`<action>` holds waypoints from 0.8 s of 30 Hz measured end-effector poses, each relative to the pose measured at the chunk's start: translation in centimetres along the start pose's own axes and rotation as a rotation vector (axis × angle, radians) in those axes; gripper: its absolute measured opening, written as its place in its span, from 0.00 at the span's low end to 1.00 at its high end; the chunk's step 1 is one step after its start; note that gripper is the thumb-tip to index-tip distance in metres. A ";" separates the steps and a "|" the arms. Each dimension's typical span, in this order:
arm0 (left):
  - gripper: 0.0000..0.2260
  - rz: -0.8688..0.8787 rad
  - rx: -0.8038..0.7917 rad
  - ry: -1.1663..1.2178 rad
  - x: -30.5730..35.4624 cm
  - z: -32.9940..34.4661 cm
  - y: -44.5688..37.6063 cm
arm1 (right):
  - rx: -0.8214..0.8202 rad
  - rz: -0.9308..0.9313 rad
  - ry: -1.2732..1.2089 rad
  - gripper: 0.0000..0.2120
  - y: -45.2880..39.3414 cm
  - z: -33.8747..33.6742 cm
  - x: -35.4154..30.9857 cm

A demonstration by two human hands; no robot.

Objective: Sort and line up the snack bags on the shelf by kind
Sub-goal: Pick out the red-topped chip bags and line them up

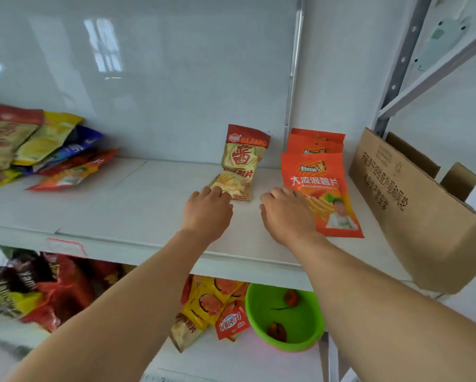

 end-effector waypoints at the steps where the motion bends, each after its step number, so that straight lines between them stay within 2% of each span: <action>1: 0.16 -0.001 -0.005 -0.027 -1.6 0.0 0.7 | -0.010 -0.020 -0.010 0.13 -0.5 -0.2 -1.6; 8: 0.15 -0.088 -0.003 -0.105 -14.2 0.5 5.4 | -0.034 -0.120 -0.097 0.14 -5.0 -0.8 -14.7; 15: 0.14 -0.152 0.014 -0.083 -29.0 0.6 8.8 | -0.060 -0.131 -0.146 0.13 -10.3 -0.8 -28.5; 24: 0.15 -0.315 0.035 0.045 -44.6 2.6 9.1 | 0.046 -0.152 -0.274 0.14 -19.4 -1.4 -42.1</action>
Point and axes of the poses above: each hand's wrist, its own y-axis away from the middle knuckle, its own z-axis out of the palm, x = y × z, the point moved 1 cm from there along -y, towards the middle knuckle, and after that the axes turned 8 degrees about -x, right-handed, at the moved point
